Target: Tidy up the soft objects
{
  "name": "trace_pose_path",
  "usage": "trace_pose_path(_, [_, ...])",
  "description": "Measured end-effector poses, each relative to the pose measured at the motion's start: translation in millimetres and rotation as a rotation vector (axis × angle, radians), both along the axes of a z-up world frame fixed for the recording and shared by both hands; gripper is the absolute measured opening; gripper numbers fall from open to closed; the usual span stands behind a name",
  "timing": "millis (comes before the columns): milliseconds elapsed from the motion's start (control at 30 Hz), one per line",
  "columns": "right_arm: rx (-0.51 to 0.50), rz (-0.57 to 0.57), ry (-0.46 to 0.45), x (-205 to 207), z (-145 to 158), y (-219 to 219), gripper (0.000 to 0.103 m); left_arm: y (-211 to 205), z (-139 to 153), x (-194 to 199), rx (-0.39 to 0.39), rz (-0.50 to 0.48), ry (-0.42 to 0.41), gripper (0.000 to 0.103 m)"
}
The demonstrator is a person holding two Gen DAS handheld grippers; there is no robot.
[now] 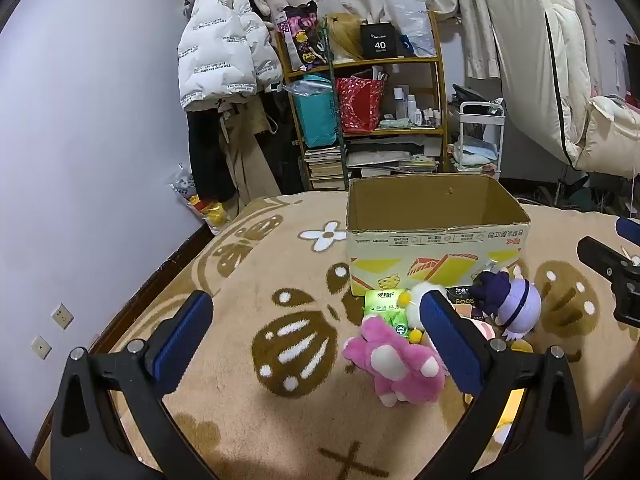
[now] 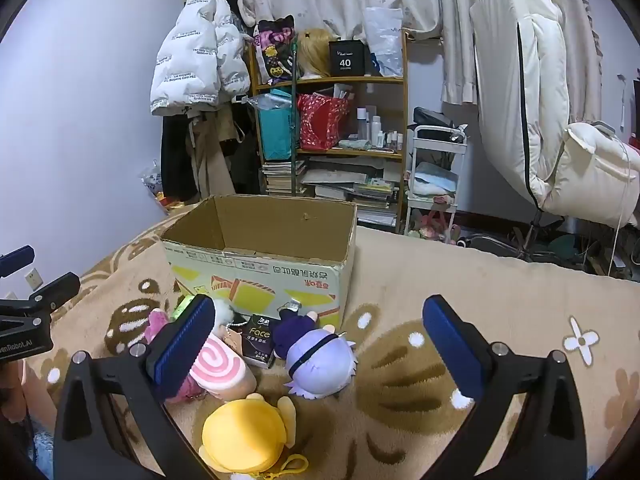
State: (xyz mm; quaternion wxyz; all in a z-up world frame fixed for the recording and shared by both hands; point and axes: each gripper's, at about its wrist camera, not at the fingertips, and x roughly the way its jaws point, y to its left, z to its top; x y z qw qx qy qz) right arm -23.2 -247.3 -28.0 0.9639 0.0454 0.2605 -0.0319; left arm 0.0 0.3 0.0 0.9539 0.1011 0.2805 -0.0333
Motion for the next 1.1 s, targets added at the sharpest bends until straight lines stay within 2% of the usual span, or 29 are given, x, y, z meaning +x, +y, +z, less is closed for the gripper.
trace_pose_path(1100, [-0.007,0.005,0.002,-0.1,3.0,1.9,0.103,-4.2,-3.0,1.4,0.016,0.003,-0.003,0.102])
